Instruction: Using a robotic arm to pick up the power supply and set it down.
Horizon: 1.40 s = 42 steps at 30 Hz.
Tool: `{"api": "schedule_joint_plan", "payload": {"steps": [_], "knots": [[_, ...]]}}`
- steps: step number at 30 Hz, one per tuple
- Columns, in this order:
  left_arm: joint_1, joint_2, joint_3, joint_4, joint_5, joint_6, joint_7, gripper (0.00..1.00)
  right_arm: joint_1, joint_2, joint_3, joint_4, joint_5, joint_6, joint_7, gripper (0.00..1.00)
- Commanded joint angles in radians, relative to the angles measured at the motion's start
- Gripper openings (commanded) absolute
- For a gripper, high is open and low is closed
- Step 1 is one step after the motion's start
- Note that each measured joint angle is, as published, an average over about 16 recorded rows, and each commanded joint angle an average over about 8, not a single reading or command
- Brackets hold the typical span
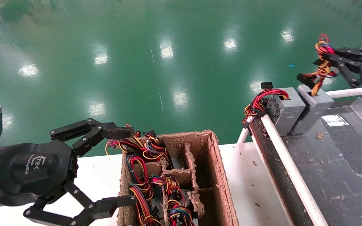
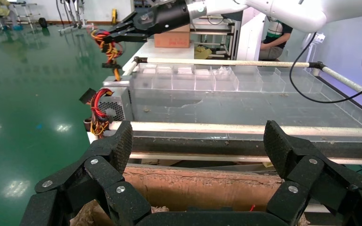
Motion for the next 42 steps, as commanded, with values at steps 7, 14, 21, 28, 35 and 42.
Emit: {"api": "schedule_joint_plan", "payload": {"steps": [7,14,21,28,35,42], "knots": [[0.000,0.000,0.000,0.000,0.000,0.000,0.000,1.00,0.048,-0.045,-0.023,-0.040,-0.024,-0.009,-0.013,0.53],[0.000,0.000,0.000,0.000,0.000,0.000,0.000,1.00,0.064,-0.041,-0.030,-0.047,-0.026,-0.031,-0.004,1.00],[0.000,0.000,0.001,0.000,0.000,0.000,0.000,1.00,0.076,-0.035,-0.044,-0.051,-0.039,-0.052,0.033,1.00],[0.000,0.000,0.001,0.000,-0.001,0.000,0.000,1.00,0.086,-0.035,-0.041,-0.066,-0.019,-0.083,0.056,1.00],[0.000,0.000,0.001,0.001,-0.001,-0.001,0.001,1.00,0.069,-0.034,-0.032,-0.044,0.022,-0.120,0.059,1.00],[0.000,0.000,0.001,0.001,-0.001,0.000,0.001,1.00,0.025,-0.028,-0.032,0.014,0.081,-0.166,0.081,1.00]]}}
